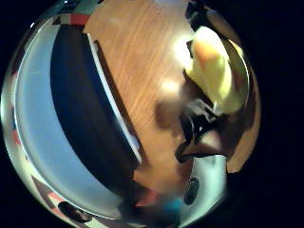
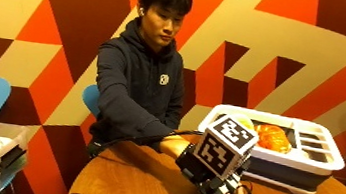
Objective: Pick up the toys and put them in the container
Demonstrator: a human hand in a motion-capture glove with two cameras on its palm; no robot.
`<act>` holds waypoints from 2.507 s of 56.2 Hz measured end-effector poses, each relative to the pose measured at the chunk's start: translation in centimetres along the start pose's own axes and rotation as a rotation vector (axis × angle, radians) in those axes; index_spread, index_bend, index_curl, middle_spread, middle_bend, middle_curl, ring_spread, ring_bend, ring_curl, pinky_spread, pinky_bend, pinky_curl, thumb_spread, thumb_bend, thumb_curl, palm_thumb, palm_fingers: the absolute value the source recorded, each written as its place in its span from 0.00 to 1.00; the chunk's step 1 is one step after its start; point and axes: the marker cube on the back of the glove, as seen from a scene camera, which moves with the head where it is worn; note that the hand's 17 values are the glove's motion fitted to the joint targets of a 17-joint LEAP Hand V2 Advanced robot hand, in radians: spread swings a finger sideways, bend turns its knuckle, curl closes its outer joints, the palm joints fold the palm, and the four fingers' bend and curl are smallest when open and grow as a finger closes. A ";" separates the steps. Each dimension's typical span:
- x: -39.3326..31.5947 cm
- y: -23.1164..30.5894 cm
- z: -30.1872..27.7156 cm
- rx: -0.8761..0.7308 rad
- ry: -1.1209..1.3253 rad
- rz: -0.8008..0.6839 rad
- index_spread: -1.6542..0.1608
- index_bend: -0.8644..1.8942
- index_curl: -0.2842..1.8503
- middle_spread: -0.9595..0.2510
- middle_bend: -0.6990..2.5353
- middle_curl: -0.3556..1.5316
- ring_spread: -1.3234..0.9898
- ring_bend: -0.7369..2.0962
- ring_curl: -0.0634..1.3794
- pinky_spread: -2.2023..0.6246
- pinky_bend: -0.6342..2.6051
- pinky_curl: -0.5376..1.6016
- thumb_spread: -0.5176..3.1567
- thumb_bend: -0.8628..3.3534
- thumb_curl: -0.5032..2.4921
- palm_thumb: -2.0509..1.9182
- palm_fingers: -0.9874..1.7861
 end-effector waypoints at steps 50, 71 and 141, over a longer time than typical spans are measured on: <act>2.0 5.2 -0.8 0.087 0.095 0.022 0.79 0.70 0.47 0.66 0.36 0.38 0.47 0.32 0.24 0.74 0.42 0.39 0.51 0.27 0.39 0.74 0.49; 0.8 8.7 -7.3 0.183 -0.119 -0.003 0.82 0.68 0.46 0.62 0.41 0.43 0.49 0.32 0.19 0.78 0.40 0.39 0.49 0.25 0.38 0.72 0.44; -13.1 11.2 -16.3 0.527 -0.243 -0.074 0.82 0.46 0.39 0.78 0.28 0.41 0.56 0.34 0.24 0.80 0.45 0.42 0.47 0.20 0.32 0.61 0.35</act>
